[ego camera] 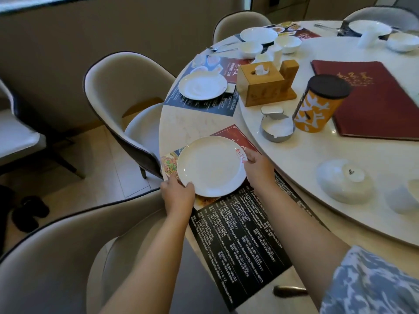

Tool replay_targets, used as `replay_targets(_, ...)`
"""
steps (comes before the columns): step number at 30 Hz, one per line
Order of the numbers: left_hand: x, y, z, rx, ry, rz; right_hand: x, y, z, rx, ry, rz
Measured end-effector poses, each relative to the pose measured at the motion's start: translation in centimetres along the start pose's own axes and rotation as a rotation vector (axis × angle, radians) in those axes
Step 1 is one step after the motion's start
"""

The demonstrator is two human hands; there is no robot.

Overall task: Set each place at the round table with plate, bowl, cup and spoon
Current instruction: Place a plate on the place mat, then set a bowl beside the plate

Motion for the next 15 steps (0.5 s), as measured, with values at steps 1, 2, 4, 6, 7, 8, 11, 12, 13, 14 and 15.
replay_targets(1, 0.2, 0.6, 0.0, 0.004, -0.013, 0.014, -0.1, 0.7, -0.2, -0.002, -0.003, -0.01)
replay_targets(2, 0.4, 1.3, 0.0, 0.011, -0.027, 0.043, -0.1, 1.6, -0.5, 0.002, -0.01, -0.021)
replay_targets(4, 1.3, 2.7, 0.5, 0.011, -0.033, 0.144, 0.1, 3.4, -1.4, 0.024, -0.015, -0.046)
replay_targets(6, 2.7, 4.4, 1.6, -0.018, -0.051, 0.273, 0.5, 5.3, -2.7, 0.061, -0.021, -0.067)
replay_targets(7, 3.4, 5.3, 2.4, -0.053, -0.081, 0.332, 0.9, 6.2, -3.4, 0.085, -0.021, -0.077)
replay_targets(8, 4.1, 6.1, 3.4, -0.095, -0.111, 0.386, 1.1, 7.1, -4.3, 0.115, -0.013, -0.09)
replay_targets(11, 6.3, 8.5, 7.1, -0.243, -0.143, 0.531, 1.9, 9.0, -7.7, 0.239, 0.101, -0.124)
replay_targets(12, 7.1, 9.3, 8.4, -0.279, -0.154, 0.57, 2.2, 9.4, -9.0, 0.271, 0.163, -0.132)
replay_targets(13, 7.8, 10.0, 9.8, -0.304, -0.178, 0.605, 2.5, 9.7, -10.2, 0.296, 0.225, -0.136)
replay_targets(14, 8.6, 10.8, 11.1, -0.323, -0.212, 0.639, 2.8, 9.8, -11.5, 0.319, 0.28, -0.134)
replay_targets(15, 9.3, 11.5, 12.5, -0.335, -0.248, 0.674, 3.1, 10.0, -12.9, 0.345, 0.327, -0.13)
Point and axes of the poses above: each hand's wrist, its own y-axis away from the middle knuckle, its own z-axis out of the palm, x = y × z, the point moved 9 cm from there along -y, towards the middle knuckle, and after that the axes turned 8 degrees about -x, right-handed, at the moved point
